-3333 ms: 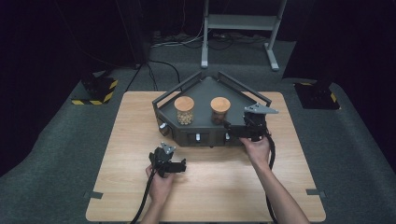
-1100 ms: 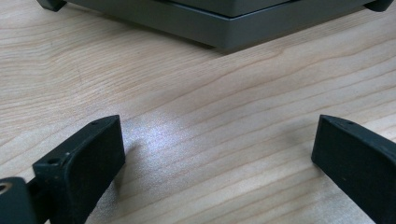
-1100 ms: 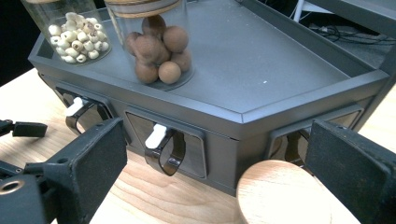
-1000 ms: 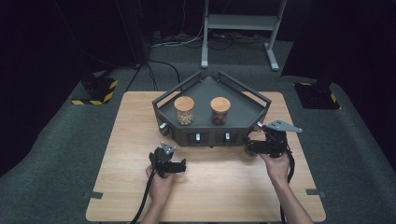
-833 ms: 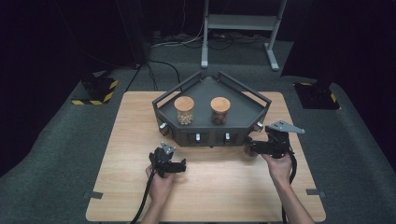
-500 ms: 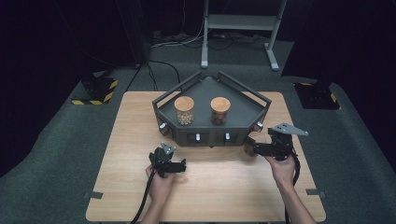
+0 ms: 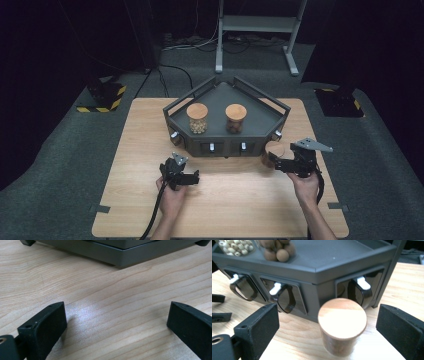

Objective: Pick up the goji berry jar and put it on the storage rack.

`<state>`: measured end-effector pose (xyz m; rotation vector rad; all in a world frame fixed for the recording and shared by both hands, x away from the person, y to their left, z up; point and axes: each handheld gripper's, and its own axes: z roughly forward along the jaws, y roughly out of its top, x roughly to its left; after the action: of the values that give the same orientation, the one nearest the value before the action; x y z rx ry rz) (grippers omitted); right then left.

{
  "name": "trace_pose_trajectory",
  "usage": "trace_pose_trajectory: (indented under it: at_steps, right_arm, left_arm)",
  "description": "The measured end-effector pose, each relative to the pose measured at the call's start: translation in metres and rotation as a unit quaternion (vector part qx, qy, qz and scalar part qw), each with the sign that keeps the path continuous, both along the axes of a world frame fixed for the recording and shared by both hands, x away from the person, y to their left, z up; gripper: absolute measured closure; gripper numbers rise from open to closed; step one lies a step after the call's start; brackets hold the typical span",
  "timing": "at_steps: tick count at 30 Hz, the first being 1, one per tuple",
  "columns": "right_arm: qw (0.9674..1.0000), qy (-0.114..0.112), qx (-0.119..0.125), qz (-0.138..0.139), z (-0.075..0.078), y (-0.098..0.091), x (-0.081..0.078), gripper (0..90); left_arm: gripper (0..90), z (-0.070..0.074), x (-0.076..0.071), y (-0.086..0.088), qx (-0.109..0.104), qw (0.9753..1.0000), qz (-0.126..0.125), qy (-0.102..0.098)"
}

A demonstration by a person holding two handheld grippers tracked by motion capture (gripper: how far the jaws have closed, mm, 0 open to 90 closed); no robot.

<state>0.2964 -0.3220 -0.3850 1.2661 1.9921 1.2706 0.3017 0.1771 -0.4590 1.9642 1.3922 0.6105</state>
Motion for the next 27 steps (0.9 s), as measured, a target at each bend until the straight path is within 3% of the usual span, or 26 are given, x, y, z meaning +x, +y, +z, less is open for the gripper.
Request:
trace_pose_trajectory:
  at_steps: [27]
  right_arm:
    - [0.9986,0.052,-0.005,-0.013,-0.038,-0.005,0.006,3.7]
  left_arm:
    - [2.5,0.0,0.0,0.0,0.0,1.0,0.0,0.0]
